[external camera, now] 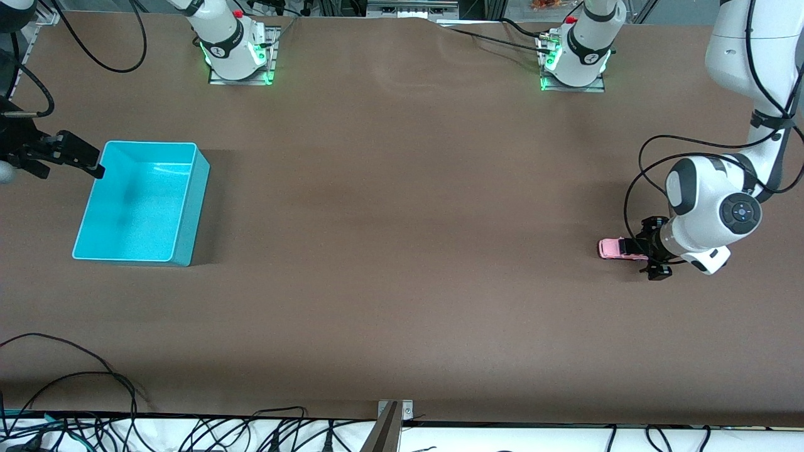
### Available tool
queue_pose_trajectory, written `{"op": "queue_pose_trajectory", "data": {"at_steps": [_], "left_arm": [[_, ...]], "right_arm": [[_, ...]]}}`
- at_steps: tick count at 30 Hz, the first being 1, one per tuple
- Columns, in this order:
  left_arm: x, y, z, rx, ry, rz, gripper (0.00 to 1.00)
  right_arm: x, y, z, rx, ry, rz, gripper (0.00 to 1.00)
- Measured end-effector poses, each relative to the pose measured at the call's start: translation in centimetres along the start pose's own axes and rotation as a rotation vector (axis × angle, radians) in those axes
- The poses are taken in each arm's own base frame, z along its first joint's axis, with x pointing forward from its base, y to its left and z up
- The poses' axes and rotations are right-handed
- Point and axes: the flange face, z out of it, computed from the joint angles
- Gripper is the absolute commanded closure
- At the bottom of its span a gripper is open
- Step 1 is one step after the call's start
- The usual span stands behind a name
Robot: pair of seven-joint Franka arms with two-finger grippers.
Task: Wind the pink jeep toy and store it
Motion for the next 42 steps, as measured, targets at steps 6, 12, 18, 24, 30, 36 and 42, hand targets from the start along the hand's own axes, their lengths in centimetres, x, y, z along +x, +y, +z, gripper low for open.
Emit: {"op": "queue_pose_trajectory", "data": {"at_steps": [6,12,18,24,30,36,42], "left_arm": [[-0.9,0.1,-3.7,0.017,-0.001,0.032,0.00],[-2.5,0.6,-8.4,0.005,-0.005,0.062,0.00],[-4.2,2.0,-14.2,-0.039,-0.005,0.140,0.00],[-4.3,3.1,-19.3,-0.069,0.006,0.288,0.00],[-3.9,3.8,-23.1,-0.115,0.026,0.456,0.00],[-4.4,4.3,-25.9,-0.159,0.067,0.645,0.00],[-5.0,4.6,-27.9,-0.177,0.125,0.892,0.00]], "right_arm": [[0.0,0.0,0.0,0.000,0.000,0.000,0.00],[0.0,0.0,0.0,0.000,-0.001,0.000,0.00],[0.0,0.0,0.0,0.000,-0.001,0.000,0.00],[0.0,0.0,0.1,0.000,-0.001,0.000,0.00],[0.0,0.0,0.1,0.000,-0.001,0.000,0.00],[0.0,0.0,0.1,0.000,-0.001,0.000,0.00],[0.0,0.0,0.1,0.000,-0.001,0.000,0.00]]}}
